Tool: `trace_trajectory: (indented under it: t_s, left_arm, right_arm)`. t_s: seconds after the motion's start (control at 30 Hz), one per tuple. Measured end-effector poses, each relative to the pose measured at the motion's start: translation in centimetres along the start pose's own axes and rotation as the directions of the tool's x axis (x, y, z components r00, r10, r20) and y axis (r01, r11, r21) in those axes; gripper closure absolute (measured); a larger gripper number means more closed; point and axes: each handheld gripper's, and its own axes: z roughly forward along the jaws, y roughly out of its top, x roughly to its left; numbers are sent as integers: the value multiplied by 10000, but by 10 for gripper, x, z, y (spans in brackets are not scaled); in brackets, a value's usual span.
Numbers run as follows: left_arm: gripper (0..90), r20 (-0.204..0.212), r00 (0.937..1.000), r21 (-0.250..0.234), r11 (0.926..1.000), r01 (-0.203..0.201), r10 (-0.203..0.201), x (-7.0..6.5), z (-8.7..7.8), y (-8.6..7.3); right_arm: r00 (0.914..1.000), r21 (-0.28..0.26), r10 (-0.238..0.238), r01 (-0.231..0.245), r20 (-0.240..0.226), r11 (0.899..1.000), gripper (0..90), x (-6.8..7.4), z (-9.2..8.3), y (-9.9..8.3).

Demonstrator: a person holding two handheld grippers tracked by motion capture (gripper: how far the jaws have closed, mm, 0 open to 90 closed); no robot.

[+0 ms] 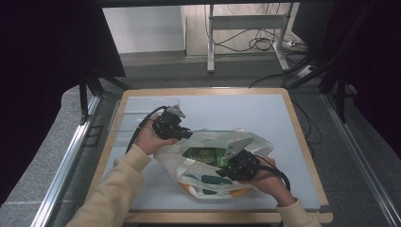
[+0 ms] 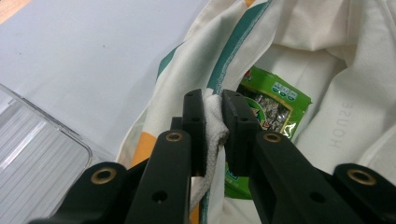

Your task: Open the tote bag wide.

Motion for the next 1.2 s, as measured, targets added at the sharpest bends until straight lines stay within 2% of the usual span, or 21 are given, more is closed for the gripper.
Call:
trace_trajectory:
  t_s: [0.13, 0.17, 0.27, 0.3, 0.43, 0.57, 0.6, 0.87, 1.0, 1.1, 1.2]
  left_arm:
    - [812, -15, 10000, 16, 10000, 37, -37, 2, 1, 0]
    - [812, -10, 9998, -73, 9998, 206, -206, 3, 2, 0]
    - [812, -35, 9998, -49, 9998, 217, -218, 7, 2, 0]
    - [812, -25, 9993, -138, 9992, 363, -363, 6, 2, 0]
    - [812, -64, 9994, -101, 9994, 336, -337, 10, 3, 0]
    - [813, 24, 9982, -297, 9978, 600, -599, 14, 4, 0]
    - [813, -19, 9993, -111, 9992, 379, -379, 16, 3, 0]
    - [814, -183, 9991, -242, 9990, 372, -377, 19, 3, 3]
    - [814, -255, 9989, -273, 9989, 391, -398, 20, 3, 4]
    - [815, -316, 9975, -450, 9971, 619, -633, 21, 4, 4]
    - [815, -370, 9970, -477, 9967, 655, -672, 23, 4, 5]
  right_arm:
    - [10000, -1, 26, -26, -29, 10000, 858, 1, 0, -1]
    - [10000, 0, 26, -26, -34, 10000, 858, 1, 0, -1]
    - [10000, 11, 37, -37, -54, 10000, 858, 2, 0, -1]
    - [10000, 11, 21, -21, -60, 10000, 858, 2, 0, -1]
    - [9999, 71, 14, -13, -101, 10000, 858, 4, 0, -2]
    - [9999, 63, -2, 3, -133, 10000, 858, 5, 1, -3]
    - [9999, 63, -2, 3, -144, 10000, 858, 5, 1, -3]
    - [9996, 110, 5, -2, -287, 9999, 858, 9, 0, -7]
    - [9995, 113, 62, -58, -323, 9999, 857, 10, 0, -9]
    - [9992, 128, 49, -44, -398, 9999, 857, 12, 1, -12]
    - [9989, 142, 43, -36, -474, 9999, 857, 15, 1, -15]
